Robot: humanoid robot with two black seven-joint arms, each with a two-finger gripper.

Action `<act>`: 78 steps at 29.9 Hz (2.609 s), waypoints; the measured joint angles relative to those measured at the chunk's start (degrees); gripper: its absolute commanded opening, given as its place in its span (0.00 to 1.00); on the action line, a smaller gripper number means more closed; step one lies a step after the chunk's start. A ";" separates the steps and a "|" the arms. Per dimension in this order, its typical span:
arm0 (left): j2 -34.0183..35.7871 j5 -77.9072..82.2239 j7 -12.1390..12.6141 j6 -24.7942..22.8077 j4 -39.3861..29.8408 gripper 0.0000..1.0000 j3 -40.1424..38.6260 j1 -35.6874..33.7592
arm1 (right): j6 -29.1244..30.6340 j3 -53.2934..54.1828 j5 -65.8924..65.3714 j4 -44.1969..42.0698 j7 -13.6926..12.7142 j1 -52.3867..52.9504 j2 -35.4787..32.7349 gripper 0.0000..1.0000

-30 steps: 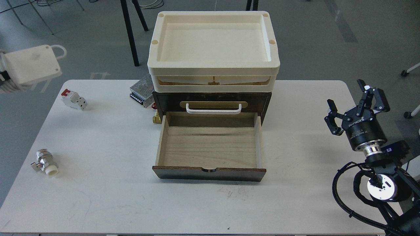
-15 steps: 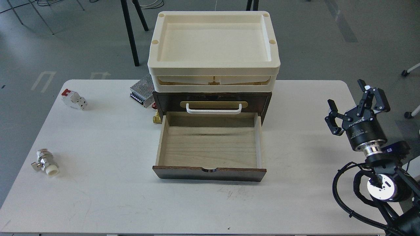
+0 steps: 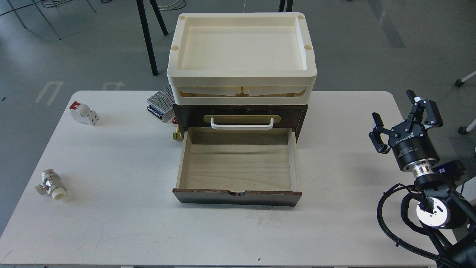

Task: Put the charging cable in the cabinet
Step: 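Carry the charging brick with the left gripper over the open drawer, then lower the charging brick into the drawer and open the left gripper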

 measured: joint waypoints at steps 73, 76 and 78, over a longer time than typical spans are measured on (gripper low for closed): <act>-52.16 11.99 0.01 13.52 31.33 0.05 31.58 11.76 | 0.09 -0.17 0.00 -0.13 0.00 0.26 -0.05 0.99; -52.70 11.98 0.01 13.52 31.75 0.15 31.59 11.95 | 0.10 -0.17 0.00 -0.13 0.00 0.26 -0.05 1.00; -52.85 11.71 0.01 13.52 31.85 0.23 31.58 12.05 | 0.15 -0.17 0.00 -0.13 0.00 0.26 -0.05 1.00</act>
